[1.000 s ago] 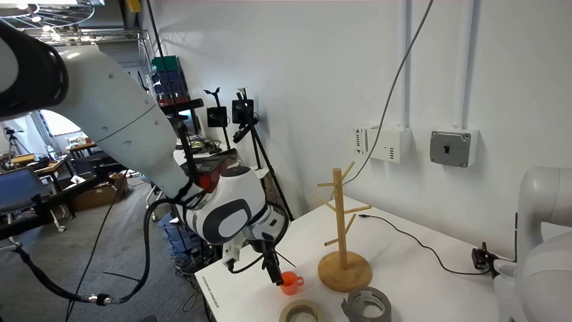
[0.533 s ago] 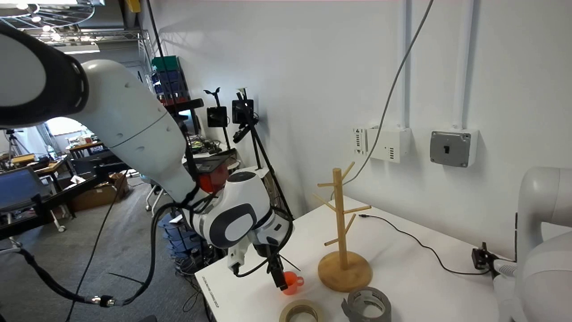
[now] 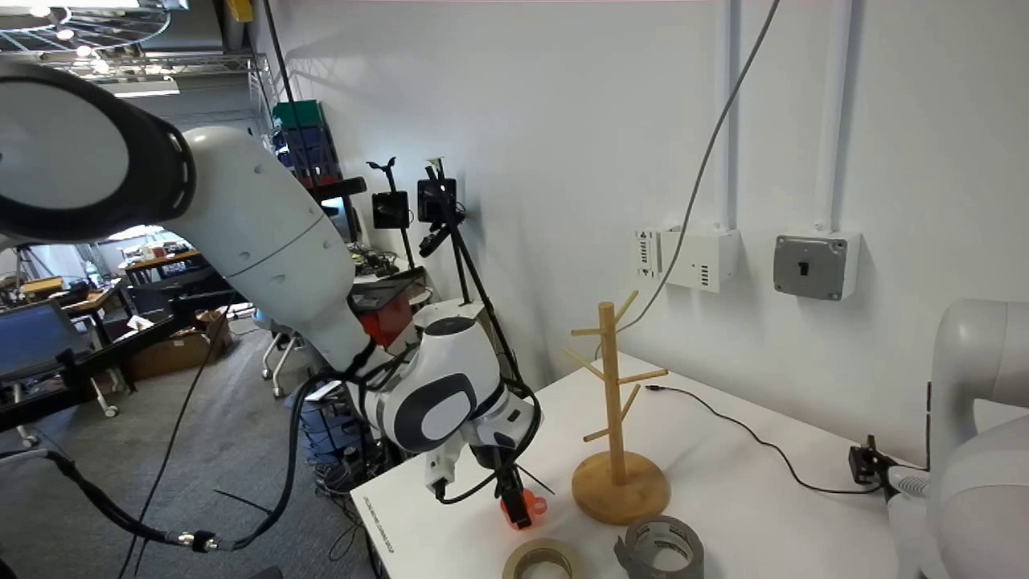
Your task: Pick the orange cup and hang it on the wooden stand
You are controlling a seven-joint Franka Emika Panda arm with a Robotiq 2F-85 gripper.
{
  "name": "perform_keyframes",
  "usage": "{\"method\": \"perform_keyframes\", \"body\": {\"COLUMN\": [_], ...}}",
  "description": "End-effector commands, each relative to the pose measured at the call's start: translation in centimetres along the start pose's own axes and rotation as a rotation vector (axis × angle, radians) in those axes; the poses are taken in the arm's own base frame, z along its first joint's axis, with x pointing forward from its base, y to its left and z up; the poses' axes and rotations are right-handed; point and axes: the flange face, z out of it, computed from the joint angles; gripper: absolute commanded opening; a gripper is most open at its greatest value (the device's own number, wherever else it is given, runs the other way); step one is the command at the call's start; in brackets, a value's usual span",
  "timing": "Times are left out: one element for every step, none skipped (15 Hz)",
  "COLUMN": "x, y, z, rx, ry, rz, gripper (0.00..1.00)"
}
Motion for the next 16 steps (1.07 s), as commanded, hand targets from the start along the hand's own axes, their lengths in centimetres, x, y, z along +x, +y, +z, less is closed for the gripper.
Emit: {"method": "perform_keyframes", "body": {"x": [0.5, 0.4, 0.4, 0.3, 0.3, 0.2, 0.2, 0.2, 0.3, 0.3, 0.4, 0.4, 0.5, 0.5, 0.5, 0.4], "y": [-1.3, -1.6, -1.8, -2.0, -2.2, -2.3, -2.4, -2.5, -2.5, -2.5, -2.5, -2.5, -2.5, -2.4, -2.4, -2.4], "z": [0.9, 1.1, 1.3, 1.4, 1.5, 1.6, 1.7, 1.8, 1.9, 1.9, 2.0, 2.0, 2.0, 1.8, 1.7, 1.4], "rx": [0.020, 0.021, 0.021, 0.021, 0.022, 0.021, 0.021, 0.021, 0.021, 0.020, 0.020, 0.021, 0.022, 0.022, 0.022, 0.021], "ry": [0.023, 0.023, 0.022, 0.019, 0.018, 0.017, 0.015, 0.014, 0.014, 0.014, 0.014, 0.015, 0.016, 0.019, 0.019, 0.019], "rz": [0.017, 0.014, 0.011, 0.010, 0.010, 0.011, 0.013, 0.015, 0.017, 0.018, 0.019, 0.022, 0.024, 0.023, 0.022, 0.021], "gripper": [1.00, 1.00, 1.00, 1.00, 1.00, 1.00, 0.84, 0.72, 0.66, 0.56, 0.49, 0.40, 0.34, 0.34, 0.34, 0.34]}}
